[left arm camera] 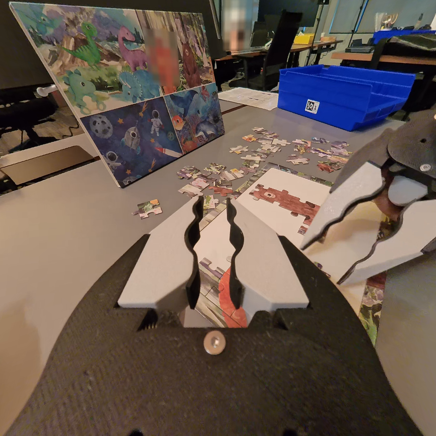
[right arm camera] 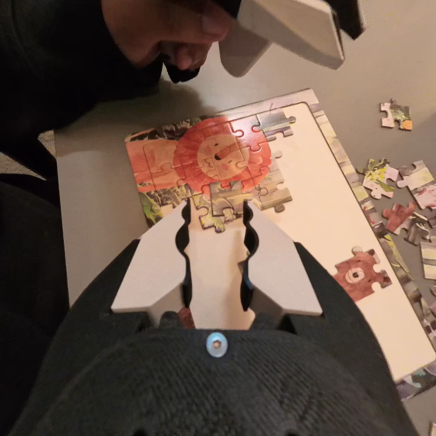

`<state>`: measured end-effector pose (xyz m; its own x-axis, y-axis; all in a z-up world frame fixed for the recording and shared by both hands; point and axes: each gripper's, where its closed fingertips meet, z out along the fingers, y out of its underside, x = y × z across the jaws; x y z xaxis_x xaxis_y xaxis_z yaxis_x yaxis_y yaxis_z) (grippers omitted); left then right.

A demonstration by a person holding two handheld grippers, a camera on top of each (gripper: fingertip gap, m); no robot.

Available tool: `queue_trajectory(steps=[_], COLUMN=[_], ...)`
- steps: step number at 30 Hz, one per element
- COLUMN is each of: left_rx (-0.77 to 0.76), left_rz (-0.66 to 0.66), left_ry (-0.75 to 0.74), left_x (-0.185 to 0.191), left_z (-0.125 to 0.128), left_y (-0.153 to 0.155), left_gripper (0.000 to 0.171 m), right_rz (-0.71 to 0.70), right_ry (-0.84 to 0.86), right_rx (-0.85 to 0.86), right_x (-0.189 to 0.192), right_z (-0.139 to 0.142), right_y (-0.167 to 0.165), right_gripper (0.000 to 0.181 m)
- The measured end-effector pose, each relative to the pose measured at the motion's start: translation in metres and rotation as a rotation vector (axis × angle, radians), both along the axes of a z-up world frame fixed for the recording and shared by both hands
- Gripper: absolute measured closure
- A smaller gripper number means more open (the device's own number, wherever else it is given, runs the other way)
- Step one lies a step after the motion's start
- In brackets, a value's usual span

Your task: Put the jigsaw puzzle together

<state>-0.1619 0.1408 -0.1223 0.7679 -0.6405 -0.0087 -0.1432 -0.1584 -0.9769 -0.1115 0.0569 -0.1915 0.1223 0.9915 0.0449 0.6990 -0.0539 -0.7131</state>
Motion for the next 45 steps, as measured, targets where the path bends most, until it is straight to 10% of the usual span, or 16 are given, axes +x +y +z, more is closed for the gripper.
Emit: queue_trajectory(steps=[45], left_rx=[-0.009], left_rz=[-0.001], left_ry=[0.015], left_x=[0.001], left_z=[-0.003], left_y=[0.001], left_gripper=[0.152], right_rz=[0.171], right_ry=[-0.144], right_rx=[-0.043], right_x=[0.006], right_z=[-0.019], right_y=[-0.035], right_gripper=[0.153])
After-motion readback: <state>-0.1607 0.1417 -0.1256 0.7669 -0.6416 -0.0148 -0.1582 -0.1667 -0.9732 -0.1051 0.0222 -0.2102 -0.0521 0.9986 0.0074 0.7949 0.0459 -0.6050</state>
